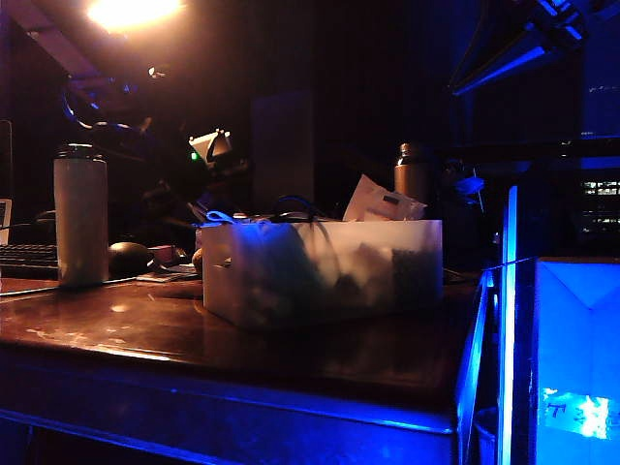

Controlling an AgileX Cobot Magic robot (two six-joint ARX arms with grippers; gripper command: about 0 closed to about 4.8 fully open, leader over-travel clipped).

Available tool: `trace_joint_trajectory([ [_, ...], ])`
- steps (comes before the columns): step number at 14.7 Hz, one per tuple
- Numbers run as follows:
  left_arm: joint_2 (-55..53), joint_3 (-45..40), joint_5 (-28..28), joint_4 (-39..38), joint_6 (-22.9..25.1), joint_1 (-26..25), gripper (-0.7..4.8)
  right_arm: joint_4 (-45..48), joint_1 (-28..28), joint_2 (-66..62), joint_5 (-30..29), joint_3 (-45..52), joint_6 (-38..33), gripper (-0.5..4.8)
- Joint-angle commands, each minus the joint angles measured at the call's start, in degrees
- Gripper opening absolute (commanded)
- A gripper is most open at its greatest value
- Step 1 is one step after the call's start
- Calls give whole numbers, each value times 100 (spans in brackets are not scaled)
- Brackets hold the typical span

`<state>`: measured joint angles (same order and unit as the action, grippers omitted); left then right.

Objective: Pick up the kiwi and place it into the translucent box.

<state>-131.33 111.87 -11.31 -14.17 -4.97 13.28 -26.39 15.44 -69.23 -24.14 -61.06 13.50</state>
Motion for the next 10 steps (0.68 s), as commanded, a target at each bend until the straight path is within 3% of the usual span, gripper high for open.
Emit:
trace_joint_trajectory([
  [1,-133,22,11,-127,59,20,479,138,7,9,-85,-22,-9,-1],
  [10,-256,22,52,-538,326,33,479,411,7,11,-153,-22,-48,-1],
])
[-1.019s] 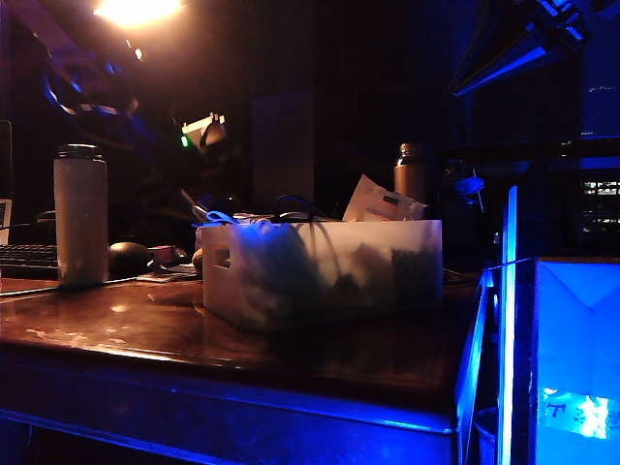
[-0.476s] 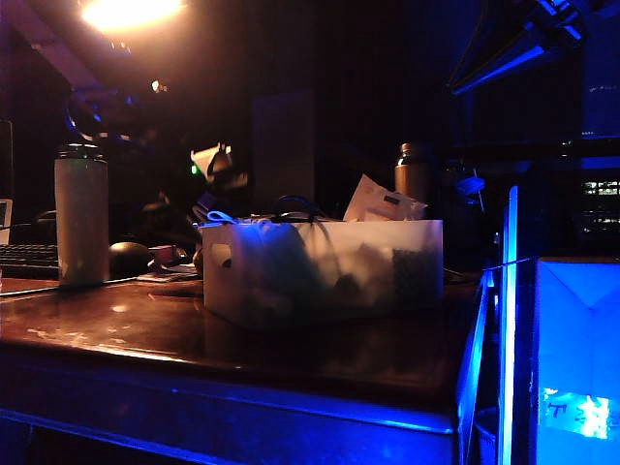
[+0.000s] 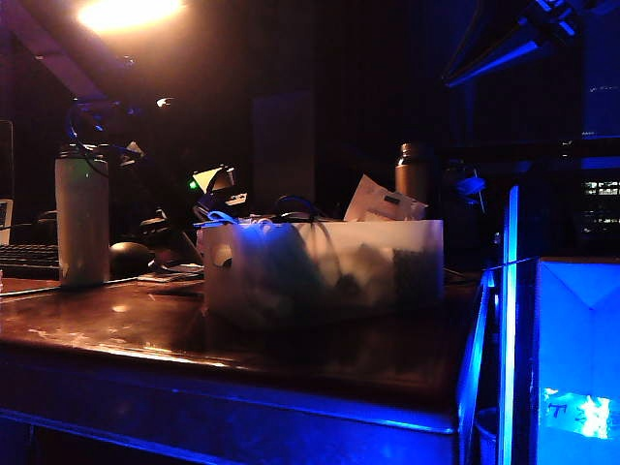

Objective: Pick up the kiwi and place it into the translucent box.

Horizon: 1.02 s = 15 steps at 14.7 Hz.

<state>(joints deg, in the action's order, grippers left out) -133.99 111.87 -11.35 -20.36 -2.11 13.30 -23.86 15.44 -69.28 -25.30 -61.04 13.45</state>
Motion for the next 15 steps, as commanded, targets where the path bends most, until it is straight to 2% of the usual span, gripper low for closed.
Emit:
trace_joint_trajectory([
  [1,11,22,120,175,42,35,479,160,7,15,-35,-24,-46,-1],
  [3,11,28,116,304,173,59,479,175,7,15,-37,-24,-144,-1],
  [4,11,70,87,306,487,98,479,181,7,15,-42,-24,-144,-1],
  [5,11,85,173,367,1021,243,479,184,7,15,-52,-24,-144,-1],
  [9,-15,85,793,450,1478,372,479,184,7,15,-66,-26,-144,-1],
  [11,-31,85,1025,595,1567,369,479,186,7,15,-337,-26,-149,-1],
  [15,-146,87,1025,1054,1556,369,479,186,7,20,-466,-26,-168,-1],
])
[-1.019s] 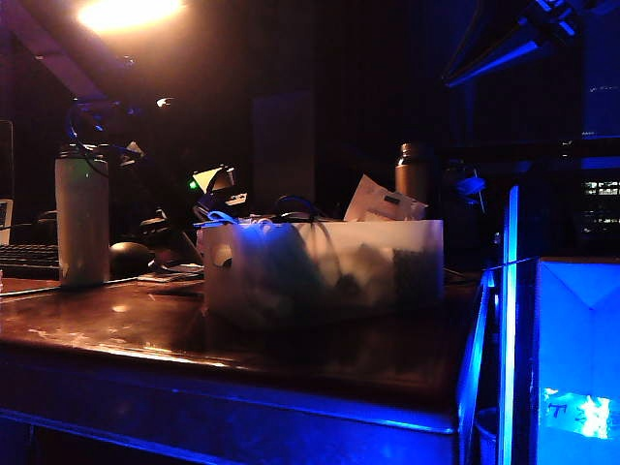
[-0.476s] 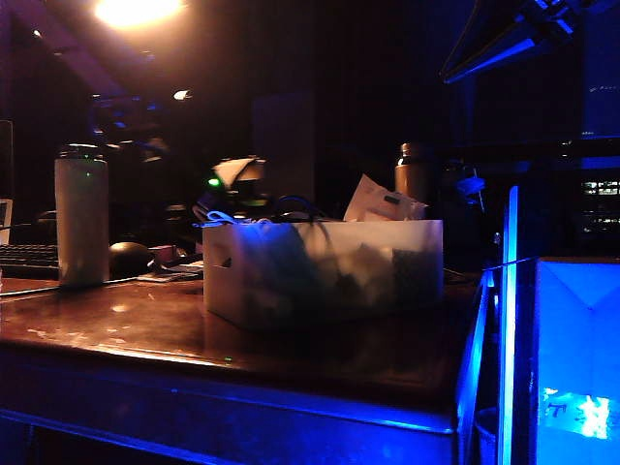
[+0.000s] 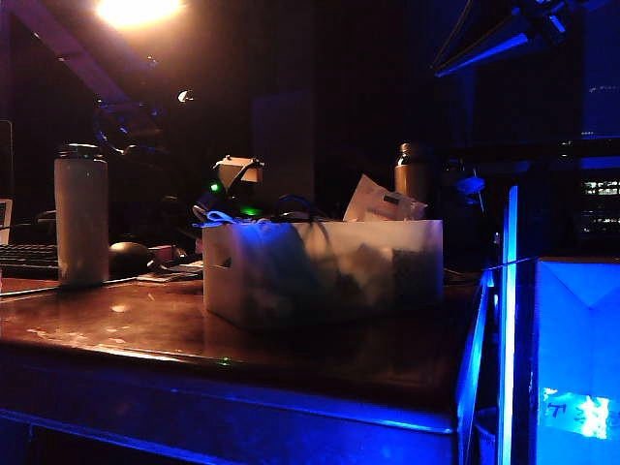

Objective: Pick up the kiwi and place it into the translucent box.

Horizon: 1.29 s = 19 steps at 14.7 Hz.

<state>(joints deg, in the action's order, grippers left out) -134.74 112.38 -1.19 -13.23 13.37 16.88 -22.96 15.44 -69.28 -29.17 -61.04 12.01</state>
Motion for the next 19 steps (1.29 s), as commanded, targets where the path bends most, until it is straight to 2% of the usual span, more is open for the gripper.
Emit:
trace_joint_trajectory([
  [1,-111,46,11,374,7,11,479,94,7,22,-98,-26,-24,-1],
  [9,-275,77,-13,514,9,11,475,103,7,24,-98,-26,-22,-1],
  [11,-273,77,-11,516,7,11,442,166,7,24,-101,-26,-24,-1],
  [12,-273,77,-9,518,7,11,372,205,7,24,-101,-26,-24,-1],
  [13,-273,77,-13,525,7,13,334,243,7,24,-98,-26,-24,-1],
  [19,-251,101,-13,511,-7,22,334,332,7,24,-96,-26,-22,-1],
])
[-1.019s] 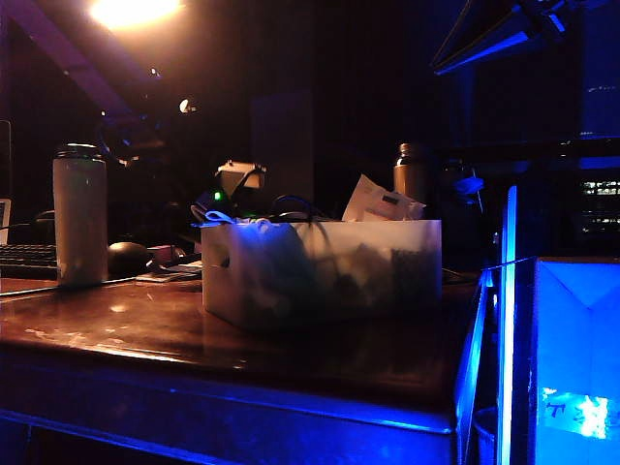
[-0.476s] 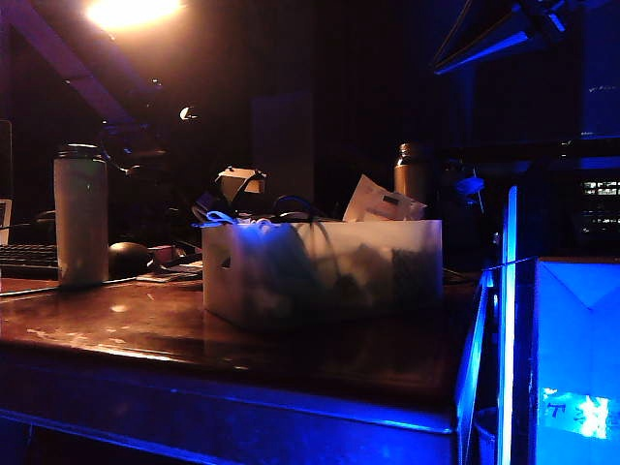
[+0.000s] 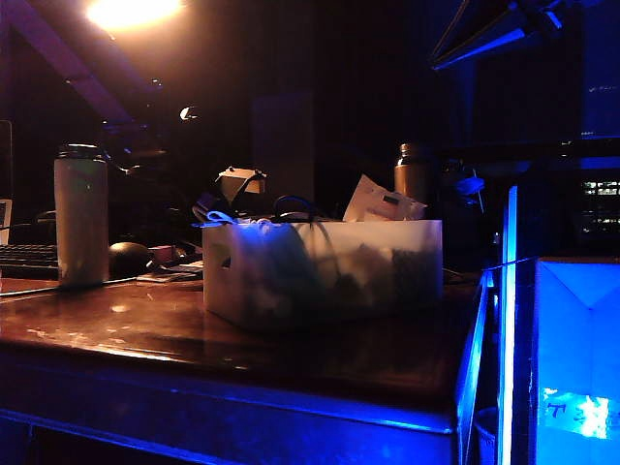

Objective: Pick up the kiwi and place it into the translucent box.

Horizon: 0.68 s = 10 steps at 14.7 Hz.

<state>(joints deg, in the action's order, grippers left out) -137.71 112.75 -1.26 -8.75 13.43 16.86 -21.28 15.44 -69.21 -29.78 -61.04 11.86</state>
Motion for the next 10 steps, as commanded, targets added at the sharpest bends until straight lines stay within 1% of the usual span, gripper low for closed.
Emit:
trace_joint_trajectory([
  [1,79,66,-4,57,-15,39,334,223,7,17,-33,-26,-7,-1],
  [3,229,66,-2,-15,-20,74,335,282,7,17,-28,-26,-7,-1],
  [6,636,66,-48,-472,-31,114,335,398,7,17,-35,-26,-7,-1],
  [8,1034,66,-308,-981,-35,118,335,323,7,20,-66,-26,-9,-1],
  [10,1478,66,-737,-1517,-33,118,335,146,7,22,-409,-26,-2,-1],
])
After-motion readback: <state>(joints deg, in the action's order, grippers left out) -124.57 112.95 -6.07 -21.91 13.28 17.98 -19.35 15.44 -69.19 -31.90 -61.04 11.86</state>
